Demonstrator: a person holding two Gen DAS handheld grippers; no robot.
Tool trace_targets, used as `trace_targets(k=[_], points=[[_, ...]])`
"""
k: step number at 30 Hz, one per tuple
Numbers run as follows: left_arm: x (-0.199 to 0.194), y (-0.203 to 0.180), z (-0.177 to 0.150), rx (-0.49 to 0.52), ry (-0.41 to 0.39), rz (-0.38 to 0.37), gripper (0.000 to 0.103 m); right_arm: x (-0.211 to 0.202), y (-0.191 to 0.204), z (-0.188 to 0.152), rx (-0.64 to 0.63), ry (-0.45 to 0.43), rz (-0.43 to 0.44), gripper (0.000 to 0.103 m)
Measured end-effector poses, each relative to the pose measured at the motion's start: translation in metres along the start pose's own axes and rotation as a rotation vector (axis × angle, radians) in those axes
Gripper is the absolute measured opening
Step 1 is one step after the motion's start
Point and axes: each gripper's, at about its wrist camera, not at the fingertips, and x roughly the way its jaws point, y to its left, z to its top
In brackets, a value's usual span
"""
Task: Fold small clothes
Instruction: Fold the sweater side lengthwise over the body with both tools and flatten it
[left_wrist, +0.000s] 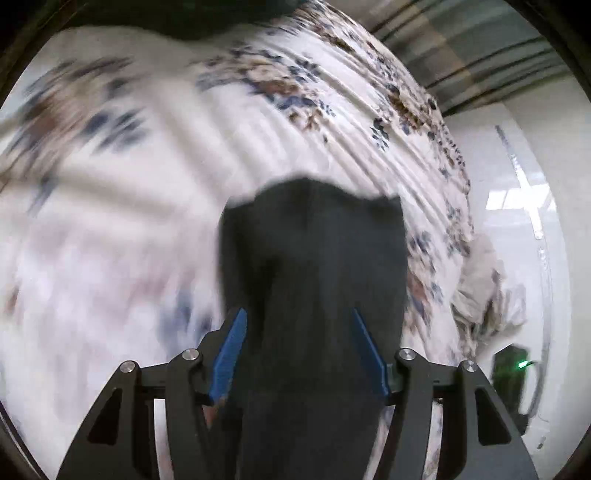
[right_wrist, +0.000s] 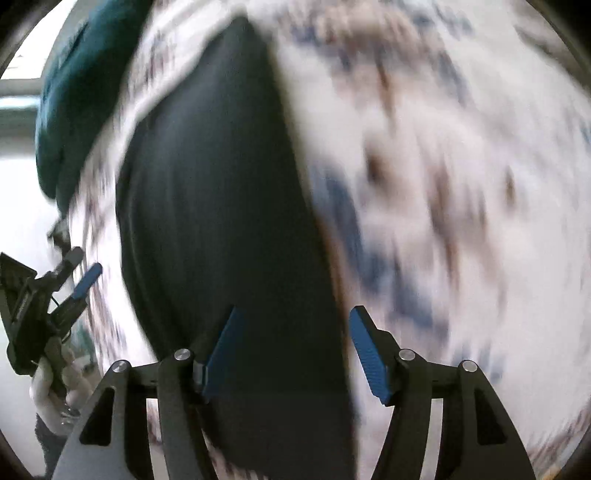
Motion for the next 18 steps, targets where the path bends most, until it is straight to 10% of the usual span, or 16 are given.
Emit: trace_targets(k=[6,7,8,10,14,18], points=[[0.067,0.008,0.054,0.046,0.069,0.000,0.049,0.015,-0.006,0.140,0.090,-0.095,0.071,0.066],[0.065,0.010,0.055,0.049,0.047,-0.016,0.038,0.022,-0.003,0.154,0.107,-0.093,0.073,0.066],[0.062,0.013,0.055,0.050,0.030,-0.031,0.006,0.031,0.001,0.160,0.122,-0.096,0.077,0.066],[0.054,0.020,0.054,0.034,0.014,-0.051,0.006,0.042,0.012,0.168,0.132,-0.080,0.093,0.066],[0.035,0.037,0.058,-0.029,-0.022,-0.112,0.006,0.051,0.044,0.159,0.032,-0.100,-0.011,0.018],[0.056,0.051,0.071,-0.047,0.020,-0.084,0.006,0.053,0.071,0.154,-0.060,-0.157,-0.099,0.011]])
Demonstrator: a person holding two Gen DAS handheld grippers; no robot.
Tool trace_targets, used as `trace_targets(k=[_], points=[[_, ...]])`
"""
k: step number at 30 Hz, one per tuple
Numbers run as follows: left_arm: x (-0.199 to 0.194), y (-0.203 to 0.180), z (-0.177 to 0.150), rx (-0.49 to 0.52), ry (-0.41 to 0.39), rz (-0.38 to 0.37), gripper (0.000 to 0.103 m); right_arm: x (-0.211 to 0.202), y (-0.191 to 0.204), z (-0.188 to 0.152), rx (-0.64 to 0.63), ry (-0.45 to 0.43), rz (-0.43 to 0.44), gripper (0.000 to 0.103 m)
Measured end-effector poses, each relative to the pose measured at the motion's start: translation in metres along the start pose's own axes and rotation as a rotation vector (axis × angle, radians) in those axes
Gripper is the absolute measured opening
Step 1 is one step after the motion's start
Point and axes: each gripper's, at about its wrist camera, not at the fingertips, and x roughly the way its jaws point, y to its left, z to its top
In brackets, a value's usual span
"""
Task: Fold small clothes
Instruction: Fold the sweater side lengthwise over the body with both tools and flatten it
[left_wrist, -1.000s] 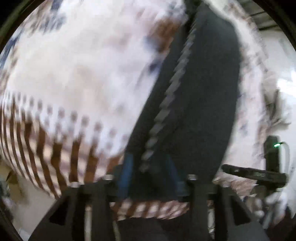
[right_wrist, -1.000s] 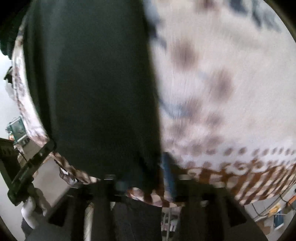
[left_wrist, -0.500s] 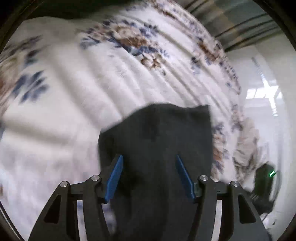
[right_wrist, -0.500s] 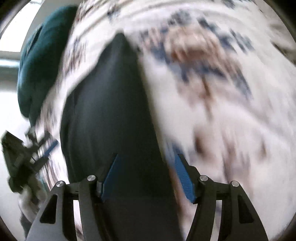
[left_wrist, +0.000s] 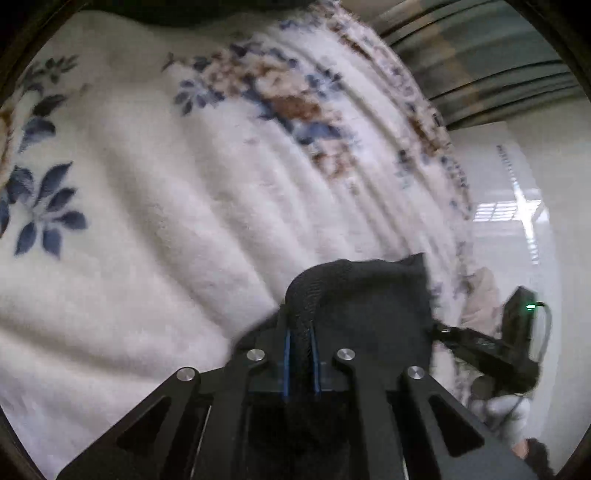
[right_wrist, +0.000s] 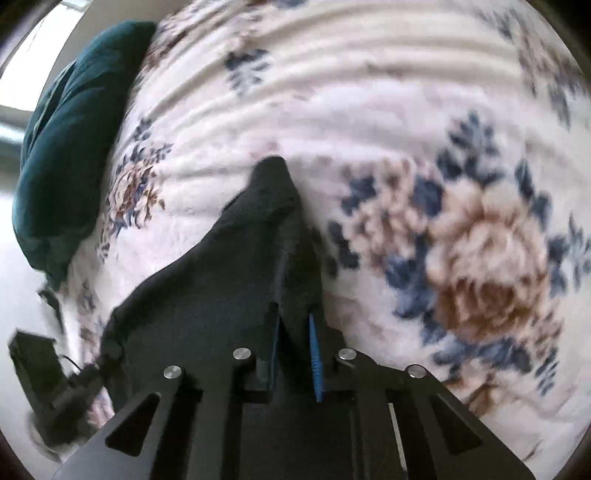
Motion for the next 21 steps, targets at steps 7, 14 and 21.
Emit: trace_targets(k=[7,14,21], points=[[-0.013,-0.001,-0.003,0.015,0.038,-0.014,0.031,0.021,0.000,0.011,0.077,0.083,-0.014,0.018],[-0.112,-0.009,-0.082,0.046,-0.042,-0.053,0.061,-0.051,-0.031,-0.050,0.037,0.155,0.085,0.055],[-0.146,0.003,-0.236,-0.046,0.092,0.051,0.061,-0.104,-0.095,-0.194,0.080,0.333,0.083,0.055]])
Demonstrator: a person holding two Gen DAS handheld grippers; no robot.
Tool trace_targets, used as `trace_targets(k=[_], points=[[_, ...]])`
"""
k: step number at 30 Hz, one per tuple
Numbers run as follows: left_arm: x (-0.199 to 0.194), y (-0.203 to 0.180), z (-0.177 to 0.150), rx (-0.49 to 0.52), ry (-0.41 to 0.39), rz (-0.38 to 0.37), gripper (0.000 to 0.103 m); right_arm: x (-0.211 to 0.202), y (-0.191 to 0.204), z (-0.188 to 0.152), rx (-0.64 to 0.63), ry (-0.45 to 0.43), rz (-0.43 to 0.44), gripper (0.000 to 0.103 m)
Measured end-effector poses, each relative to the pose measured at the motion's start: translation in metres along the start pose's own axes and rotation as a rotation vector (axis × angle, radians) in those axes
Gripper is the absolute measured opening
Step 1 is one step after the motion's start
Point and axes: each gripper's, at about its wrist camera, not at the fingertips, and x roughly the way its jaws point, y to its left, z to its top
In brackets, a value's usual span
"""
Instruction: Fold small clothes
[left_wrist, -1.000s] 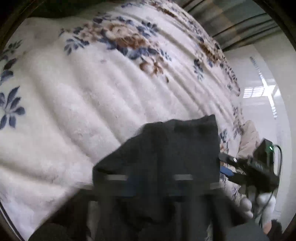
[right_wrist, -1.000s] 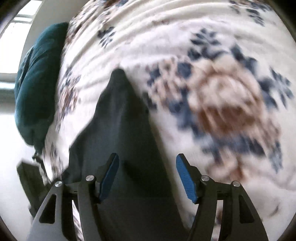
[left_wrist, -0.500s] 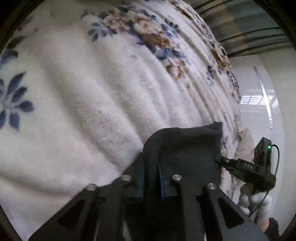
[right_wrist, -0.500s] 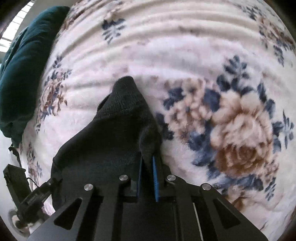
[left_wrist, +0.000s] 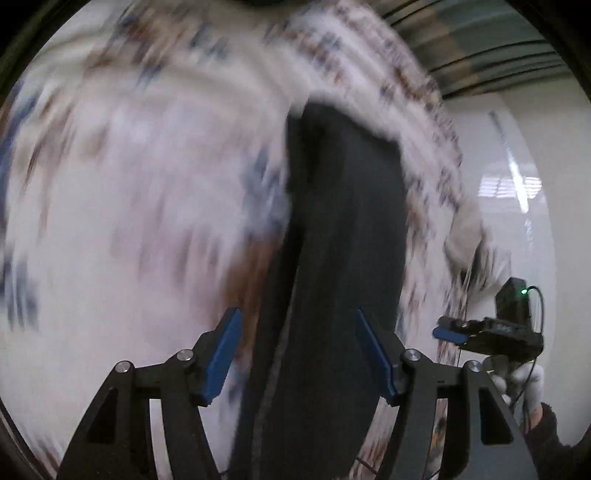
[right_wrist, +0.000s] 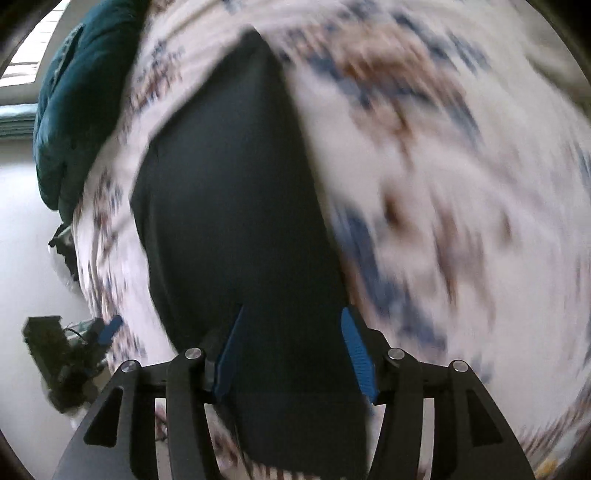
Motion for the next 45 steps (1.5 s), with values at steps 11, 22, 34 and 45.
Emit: trace_targets(k=[11,22,34,45], points=[[0.056,0.013,-0.160,-0.059,0.124,0.141,0.034,0.085,-0.103,-0.182,0.159,0.149,-0.002,0.056],[0.011,0.025,-0.169,-0.079,-0.022,0.133,0.005,0.105,-0.095,-0.250,0.140,0.060,-0.016,0.006],[0.035,0.042,-0.169,-0.081,0.071,0.117,0.014,0.141,-0.075,-0.249,0.094,0.137,-0.079,0.014],[0.050,0.041,-0.215,-0.123,0.151,0.119,0.005,0.146,-0.093,-0.274,0.148,0.177,0.033,0.043]])
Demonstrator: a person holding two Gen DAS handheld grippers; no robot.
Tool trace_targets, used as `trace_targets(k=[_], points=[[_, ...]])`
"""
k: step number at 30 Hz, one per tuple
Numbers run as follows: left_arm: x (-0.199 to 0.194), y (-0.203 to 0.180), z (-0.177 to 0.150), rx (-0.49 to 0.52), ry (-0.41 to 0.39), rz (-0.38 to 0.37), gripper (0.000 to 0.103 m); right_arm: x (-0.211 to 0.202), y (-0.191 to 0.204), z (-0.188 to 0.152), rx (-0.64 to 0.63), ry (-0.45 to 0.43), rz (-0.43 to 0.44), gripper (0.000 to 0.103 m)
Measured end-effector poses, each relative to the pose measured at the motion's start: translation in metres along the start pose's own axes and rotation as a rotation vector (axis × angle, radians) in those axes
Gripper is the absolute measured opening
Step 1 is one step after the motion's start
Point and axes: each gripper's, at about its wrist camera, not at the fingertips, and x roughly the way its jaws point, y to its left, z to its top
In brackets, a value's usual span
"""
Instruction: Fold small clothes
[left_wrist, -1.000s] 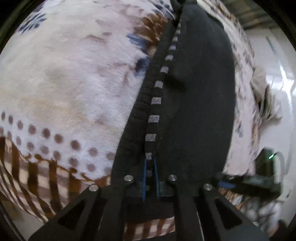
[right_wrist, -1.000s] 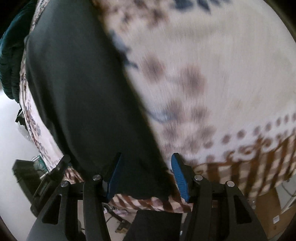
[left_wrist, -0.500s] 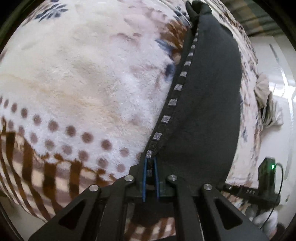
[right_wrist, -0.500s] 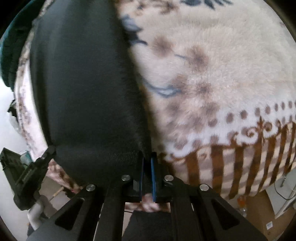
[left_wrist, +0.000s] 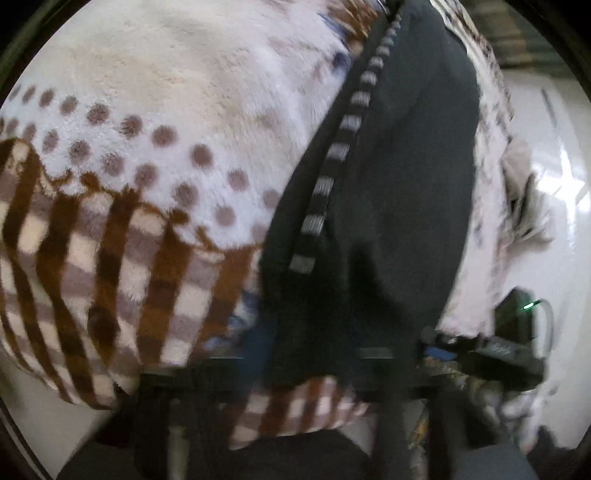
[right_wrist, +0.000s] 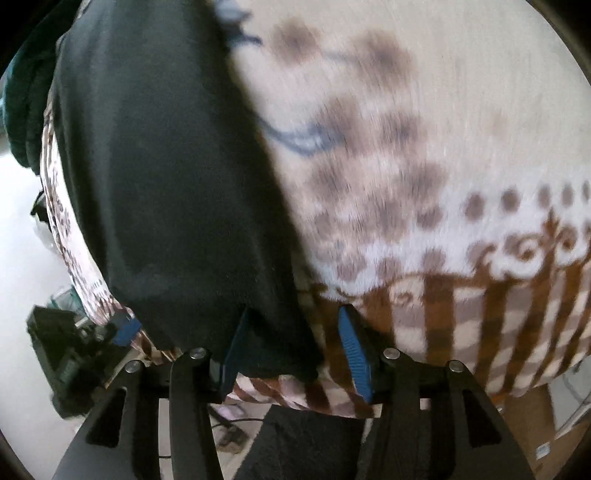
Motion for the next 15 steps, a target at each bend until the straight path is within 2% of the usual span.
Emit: trace_targets(k=[1,2,5,9,12,15], points=[[-0.003,-0.001,-0.003,-0.001,-0.019,0.007,0.005,-0.001,0.001,-0.005,0.012,-0.019,-0.007,0.031],[-0.008,-0.001,-0.005,-0.008,-0.035,0.009,0.005,0.002,0.003,-0.008,0.015,-0.021,0.001,0.007],[-0.022,0.003,-0.009,-0.029,-0.060,-0.015,0.005,-0.003,0.012,-0.024,-0.015,-0.055,-0.029,0.006],[-0.020,0.008,-0.008,-0.002,-0.053,0.012,0.005,0.005,0.035,-0.049,-0.075,-0.079,-0.102,0.006],[-0.006,0.014,-0.003,0.017,-0.029,0.038,0.006,0.024,0.043,-0.053,-0.069,-0.059,-0.134,0.006],[0.004,0.016,-0.001,0.008,-0.013,0.034,0.006,0.037,0.047,-0.044,-0.063,-0.040,-0.143,0.006]])
